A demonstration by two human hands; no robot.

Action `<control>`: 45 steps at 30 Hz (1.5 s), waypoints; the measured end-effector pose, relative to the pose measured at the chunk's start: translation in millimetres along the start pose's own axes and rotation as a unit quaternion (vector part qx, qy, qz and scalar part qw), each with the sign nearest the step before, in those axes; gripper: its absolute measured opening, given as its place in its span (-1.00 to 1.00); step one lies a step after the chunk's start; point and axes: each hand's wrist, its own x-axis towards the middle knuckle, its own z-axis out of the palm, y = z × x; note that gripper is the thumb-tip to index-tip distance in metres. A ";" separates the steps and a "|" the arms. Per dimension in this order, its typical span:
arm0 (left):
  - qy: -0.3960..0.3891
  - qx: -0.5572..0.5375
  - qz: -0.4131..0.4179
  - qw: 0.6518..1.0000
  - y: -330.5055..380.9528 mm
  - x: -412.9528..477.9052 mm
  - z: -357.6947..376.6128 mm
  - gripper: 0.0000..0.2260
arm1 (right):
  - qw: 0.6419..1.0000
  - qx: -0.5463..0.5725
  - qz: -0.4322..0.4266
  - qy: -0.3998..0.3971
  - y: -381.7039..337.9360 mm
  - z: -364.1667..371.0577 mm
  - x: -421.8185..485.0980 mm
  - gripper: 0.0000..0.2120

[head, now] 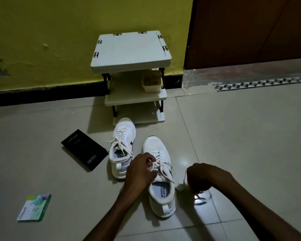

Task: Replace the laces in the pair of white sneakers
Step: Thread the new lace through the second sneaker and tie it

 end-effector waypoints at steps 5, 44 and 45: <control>0.029 -0.026 0.022 0.999 -2.9 -5.0 5.2 -0.66 | 0.953 0.185 -0.054 0.233 2.4 5.4 30.8 -0.79; 0.001 -0.013 -0.009 1.000 -11.3 2.0 8.3 -0.74 | 0.930 0.267 -0.034 0.250 -3.1 -20.2 31.2 -0.76; -0.005 -0.014 -0.007 1.000 -11.8 2.1 8.2 -0.73 | 0.933 0.257 -0.035 0.250 -2.3 -20.8 32.9 -0.78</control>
